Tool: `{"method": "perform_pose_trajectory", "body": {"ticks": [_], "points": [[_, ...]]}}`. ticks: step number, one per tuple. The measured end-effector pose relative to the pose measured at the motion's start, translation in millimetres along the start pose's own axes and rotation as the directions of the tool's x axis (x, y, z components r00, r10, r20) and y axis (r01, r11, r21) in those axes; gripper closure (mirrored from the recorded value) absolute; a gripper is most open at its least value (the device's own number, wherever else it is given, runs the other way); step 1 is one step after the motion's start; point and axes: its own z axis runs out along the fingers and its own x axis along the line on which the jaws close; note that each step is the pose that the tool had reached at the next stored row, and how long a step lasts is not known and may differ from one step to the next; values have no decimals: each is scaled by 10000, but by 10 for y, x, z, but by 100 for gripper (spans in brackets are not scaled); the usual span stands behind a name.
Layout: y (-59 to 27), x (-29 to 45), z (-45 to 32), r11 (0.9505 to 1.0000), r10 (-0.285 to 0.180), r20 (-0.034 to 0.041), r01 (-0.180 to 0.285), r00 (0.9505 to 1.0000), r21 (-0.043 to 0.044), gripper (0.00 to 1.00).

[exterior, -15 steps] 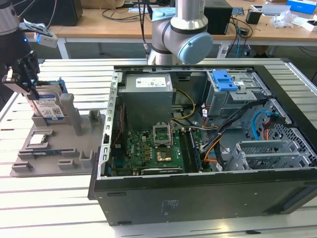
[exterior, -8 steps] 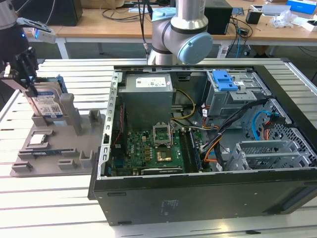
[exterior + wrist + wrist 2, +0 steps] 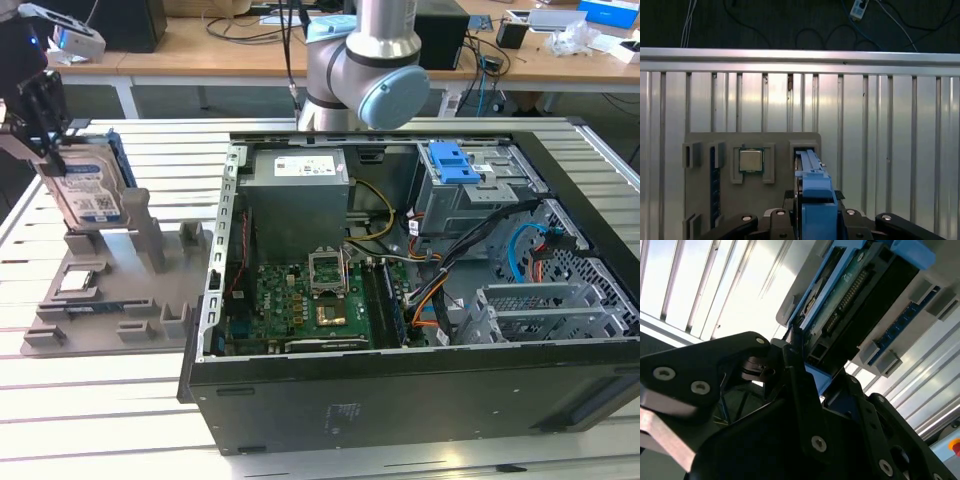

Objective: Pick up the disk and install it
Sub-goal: 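Pick up the disk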

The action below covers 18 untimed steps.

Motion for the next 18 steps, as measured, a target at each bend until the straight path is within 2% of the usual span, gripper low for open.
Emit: {"method": "perform_pose_trajectory", "body": {"ticks": [5,12,14,18], "points": [[4,-9,-214,10000,0,0,0,10000,0,63],[8,-15,-456,10000,1,0,-1,10000,0,63],[10,-18,-555,10000,1,0,-1,10000,0,63],[12,-20,-655,10000,0,0,0,10000,0,63]]}}
